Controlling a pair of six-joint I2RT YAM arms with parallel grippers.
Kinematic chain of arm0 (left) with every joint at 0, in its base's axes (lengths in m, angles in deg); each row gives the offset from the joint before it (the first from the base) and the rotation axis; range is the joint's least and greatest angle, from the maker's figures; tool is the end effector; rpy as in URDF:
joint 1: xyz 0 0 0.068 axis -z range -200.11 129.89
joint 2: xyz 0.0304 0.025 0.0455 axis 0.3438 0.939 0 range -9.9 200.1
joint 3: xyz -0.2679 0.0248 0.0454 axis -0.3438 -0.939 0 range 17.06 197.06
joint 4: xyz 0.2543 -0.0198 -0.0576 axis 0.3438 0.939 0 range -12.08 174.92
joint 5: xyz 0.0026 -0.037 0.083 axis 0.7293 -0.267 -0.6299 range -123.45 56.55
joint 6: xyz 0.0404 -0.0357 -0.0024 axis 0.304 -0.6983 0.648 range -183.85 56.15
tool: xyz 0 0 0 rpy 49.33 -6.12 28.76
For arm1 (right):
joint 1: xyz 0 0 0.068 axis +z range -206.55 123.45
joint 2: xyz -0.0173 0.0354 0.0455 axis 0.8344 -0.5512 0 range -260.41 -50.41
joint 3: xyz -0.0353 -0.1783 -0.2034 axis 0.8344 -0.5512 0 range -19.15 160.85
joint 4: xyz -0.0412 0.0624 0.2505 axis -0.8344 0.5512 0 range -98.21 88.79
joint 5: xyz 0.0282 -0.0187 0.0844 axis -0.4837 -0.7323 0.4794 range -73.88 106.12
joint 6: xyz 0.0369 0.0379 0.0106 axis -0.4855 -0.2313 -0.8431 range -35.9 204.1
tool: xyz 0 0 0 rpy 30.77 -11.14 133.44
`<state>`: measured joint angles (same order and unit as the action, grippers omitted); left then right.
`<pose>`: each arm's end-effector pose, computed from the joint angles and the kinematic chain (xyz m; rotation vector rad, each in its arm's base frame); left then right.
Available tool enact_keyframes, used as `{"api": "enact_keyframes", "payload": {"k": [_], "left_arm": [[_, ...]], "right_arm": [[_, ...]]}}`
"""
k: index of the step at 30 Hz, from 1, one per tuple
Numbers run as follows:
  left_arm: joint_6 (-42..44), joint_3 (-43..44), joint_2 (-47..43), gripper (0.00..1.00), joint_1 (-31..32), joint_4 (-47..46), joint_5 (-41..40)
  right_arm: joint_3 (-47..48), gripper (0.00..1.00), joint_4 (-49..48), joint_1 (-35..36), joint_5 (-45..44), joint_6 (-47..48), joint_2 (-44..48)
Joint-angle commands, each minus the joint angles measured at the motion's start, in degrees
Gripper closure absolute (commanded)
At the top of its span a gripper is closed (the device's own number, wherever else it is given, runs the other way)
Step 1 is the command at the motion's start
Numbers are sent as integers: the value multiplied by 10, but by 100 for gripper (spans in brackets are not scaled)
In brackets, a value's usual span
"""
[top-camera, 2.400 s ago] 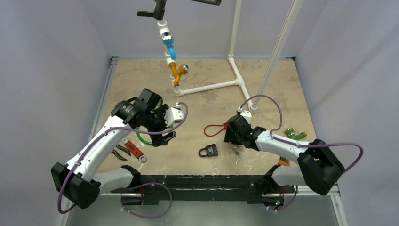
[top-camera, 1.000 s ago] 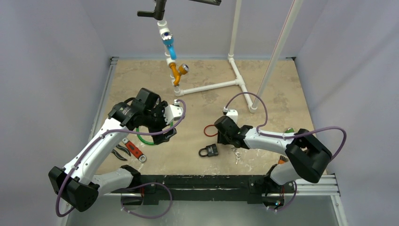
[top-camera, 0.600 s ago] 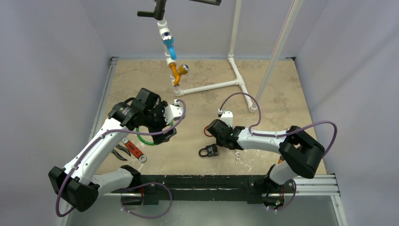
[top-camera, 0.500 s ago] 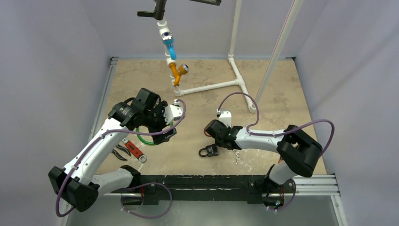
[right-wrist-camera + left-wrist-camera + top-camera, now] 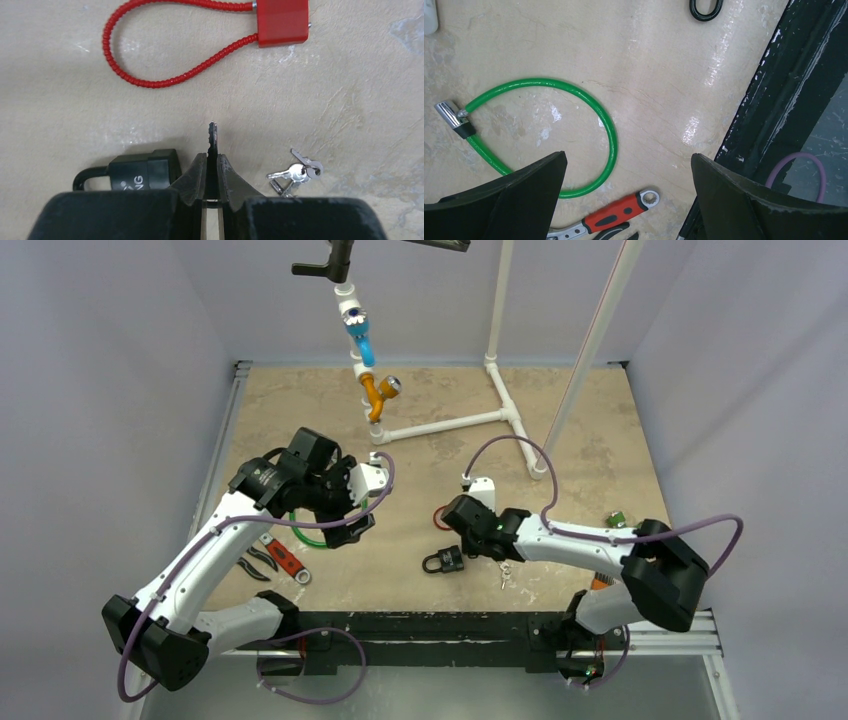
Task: Unlock with the key
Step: Pick up the key from the center of the board.
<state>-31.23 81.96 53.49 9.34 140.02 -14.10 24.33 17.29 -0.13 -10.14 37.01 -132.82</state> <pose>0.1666 -0.1075 0.3222 1.4345 2.1595 -0.4227 0.1564 0.2072 0.1723 -0.0717 2.5141 0.0850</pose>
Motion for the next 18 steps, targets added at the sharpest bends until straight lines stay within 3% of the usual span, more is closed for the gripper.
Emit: {"api": "enact_keyframes", "payload": {"k": [1, 6, 10, 14, 18], "left_arm": [[18, 22, -10, 4, 4, 12, 43], [71, 46, -8, 7, 4, 32, 83], [224, 33, -56, 7, 6, 34, 109], [388, -65, -166, 5, 13, -156, 125], [452, -130, -217, 4, 24, -261, 175]], "right_arm": [[50, 100, 30, 3, 4, 49, 58], [86, 100, 1, 3, 73, 112, 119], [108, 100, -31, -1, 157, 144, 152], [123, 100, -61, -4, 246, 148, 168], [144, 100, -75, -4, 299, 157, 162]]}}
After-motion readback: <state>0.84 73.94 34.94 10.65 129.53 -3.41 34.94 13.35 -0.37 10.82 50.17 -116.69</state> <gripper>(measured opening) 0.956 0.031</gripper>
